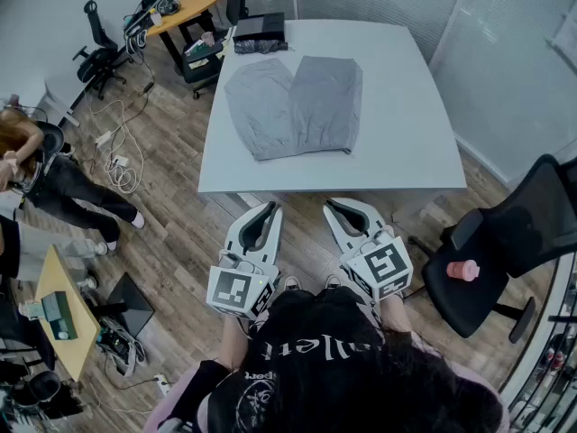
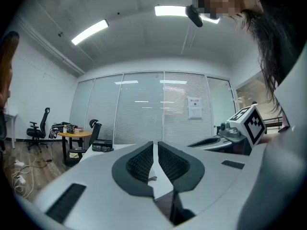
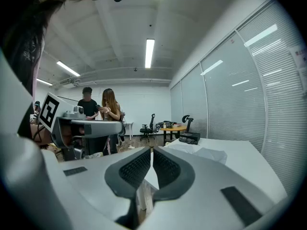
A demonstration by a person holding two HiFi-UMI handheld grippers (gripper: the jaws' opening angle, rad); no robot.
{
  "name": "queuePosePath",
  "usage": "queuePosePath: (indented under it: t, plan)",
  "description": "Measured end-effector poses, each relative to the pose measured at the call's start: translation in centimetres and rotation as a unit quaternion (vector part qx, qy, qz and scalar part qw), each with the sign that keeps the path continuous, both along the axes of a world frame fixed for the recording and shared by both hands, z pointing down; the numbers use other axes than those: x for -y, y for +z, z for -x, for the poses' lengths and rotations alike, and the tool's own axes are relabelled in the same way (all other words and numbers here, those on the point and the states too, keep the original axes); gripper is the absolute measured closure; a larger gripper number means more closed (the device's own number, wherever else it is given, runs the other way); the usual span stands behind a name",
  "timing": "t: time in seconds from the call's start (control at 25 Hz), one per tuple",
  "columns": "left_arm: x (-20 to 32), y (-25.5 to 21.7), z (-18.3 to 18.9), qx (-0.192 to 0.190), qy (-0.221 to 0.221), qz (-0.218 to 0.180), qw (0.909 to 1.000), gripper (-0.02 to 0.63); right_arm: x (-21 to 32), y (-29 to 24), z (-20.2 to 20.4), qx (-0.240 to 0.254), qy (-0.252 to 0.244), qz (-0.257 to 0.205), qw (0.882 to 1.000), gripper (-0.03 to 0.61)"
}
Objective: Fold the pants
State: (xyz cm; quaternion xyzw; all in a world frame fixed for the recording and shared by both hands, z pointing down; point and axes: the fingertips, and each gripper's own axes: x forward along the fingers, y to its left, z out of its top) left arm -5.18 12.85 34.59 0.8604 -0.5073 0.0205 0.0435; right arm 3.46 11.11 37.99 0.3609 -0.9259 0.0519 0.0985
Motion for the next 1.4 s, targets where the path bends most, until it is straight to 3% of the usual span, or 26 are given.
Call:
queuePosePath:
  t: [1.08,1.4]
  plan:
    - [1.2,0.6,-5.1,-0.007,-0.040,0.009,0.9992,0.565,1.8,1.2,-6.3,0.024,-0.020,0.020,0.999,0.546]
    - [0.2,1.8,-4.1,0.008,-0.077,0.026,0.9967,0.565,1.9,3.2,-6.3,0.035,-0.041,0.044,0.998,0.546]
